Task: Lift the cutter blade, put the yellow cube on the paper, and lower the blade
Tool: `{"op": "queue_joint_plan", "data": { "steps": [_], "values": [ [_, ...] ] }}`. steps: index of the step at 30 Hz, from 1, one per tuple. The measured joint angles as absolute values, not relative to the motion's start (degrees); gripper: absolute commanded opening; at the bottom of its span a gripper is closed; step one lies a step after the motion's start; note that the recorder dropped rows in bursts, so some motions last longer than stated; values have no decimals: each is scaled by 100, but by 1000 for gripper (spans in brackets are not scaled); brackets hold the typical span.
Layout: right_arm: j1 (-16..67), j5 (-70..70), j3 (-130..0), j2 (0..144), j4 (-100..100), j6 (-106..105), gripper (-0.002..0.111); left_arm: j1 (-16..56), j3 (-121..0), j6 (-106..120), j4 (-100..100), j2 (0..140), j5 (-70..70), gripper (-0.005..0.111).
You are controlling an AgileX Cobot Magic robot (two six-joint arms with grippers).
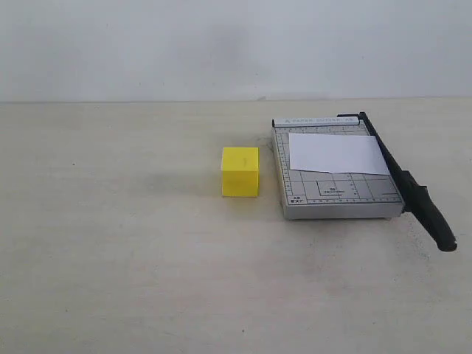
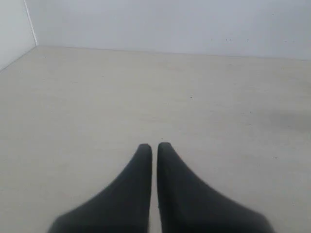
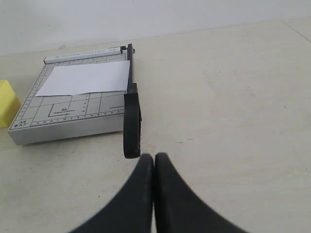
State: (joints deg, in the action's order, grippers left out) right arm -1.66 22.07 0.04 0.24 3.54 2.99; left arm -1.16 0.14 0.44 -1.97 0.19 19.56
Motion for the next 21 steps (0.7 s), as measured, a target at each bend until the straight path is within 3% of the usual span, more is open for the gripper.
{"op": "queue_joint_plan", "data": {
  "steps": [21],
  "values": [
    [-166, 1401, 4, 24, -148, -1311, 0, -116, 14, 44, -197, 19, 1956, 4]
  ]
}}
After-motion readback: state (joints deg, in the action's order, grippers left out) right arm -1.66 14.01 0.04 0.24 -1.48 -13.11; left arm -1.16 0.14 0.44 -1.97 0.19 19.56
